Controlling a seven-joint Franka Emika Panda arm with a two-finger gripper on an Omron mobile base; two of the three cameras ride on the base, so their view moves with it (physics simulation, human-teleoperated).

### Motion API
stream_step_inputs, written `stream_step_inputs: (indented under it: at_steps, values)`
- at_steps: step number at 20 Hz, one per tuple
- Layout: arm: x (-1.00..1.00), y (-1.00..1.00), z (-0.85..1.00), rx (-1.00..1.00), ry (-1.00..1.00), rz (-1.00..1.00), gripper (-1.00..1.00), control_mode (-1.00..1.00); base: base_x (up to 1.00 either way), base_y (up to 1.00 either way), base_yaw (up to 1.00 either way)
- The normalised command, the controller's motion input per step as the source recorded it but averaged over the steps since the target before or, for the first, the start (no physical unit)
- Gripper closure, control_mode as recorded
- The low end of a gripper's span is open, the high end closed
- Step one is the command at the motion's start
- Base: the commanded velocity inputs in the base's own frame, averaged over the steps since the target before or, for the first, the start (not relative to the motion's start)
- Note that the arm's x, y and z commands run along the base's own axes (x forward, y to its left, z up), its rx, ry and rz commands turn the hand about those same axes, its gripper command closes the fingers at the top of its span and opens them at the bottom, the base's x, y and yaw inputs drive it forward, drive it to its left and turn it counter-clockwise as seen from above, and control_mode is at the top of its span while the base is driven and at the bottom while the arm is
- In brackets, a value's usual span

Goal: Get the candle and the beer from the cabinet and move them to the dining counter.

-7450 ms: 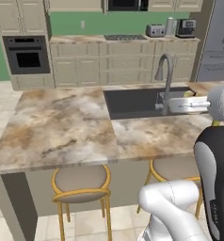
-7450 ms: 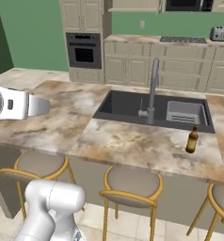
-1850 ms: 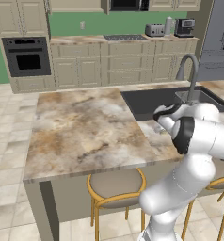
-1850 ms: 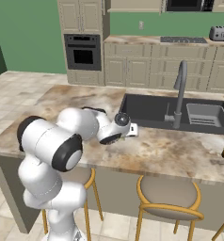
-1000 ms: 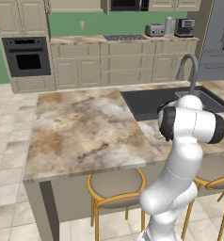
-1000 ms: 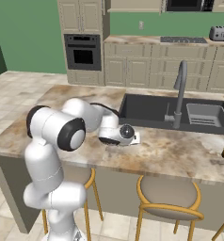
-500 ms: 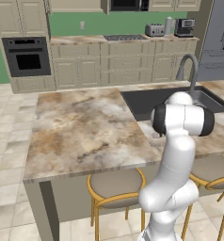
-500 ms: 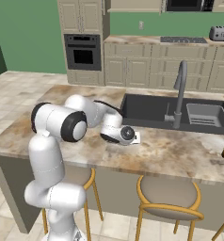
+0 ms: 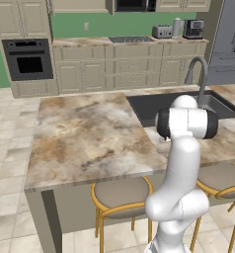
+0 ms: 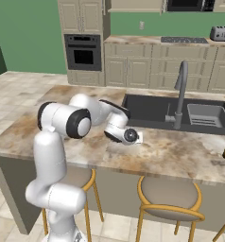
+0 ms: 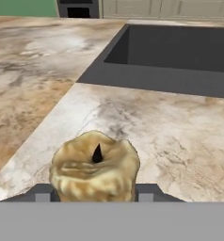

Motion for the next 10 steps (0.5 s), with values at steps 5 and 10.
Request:
stream_step_inputs:
  at_steps: [5, 10]
  values:
    - [0.33, 0.0, -0.14, 0.0, -0.04, 0.0, 1.0, -1.0, 0.0, 0.0, 0.0]
    - [0.12, 0.0, -0.18, 0.0, -0.02, 0.0, 1.0, -1.0, 0.0, 0.0, 0.0]
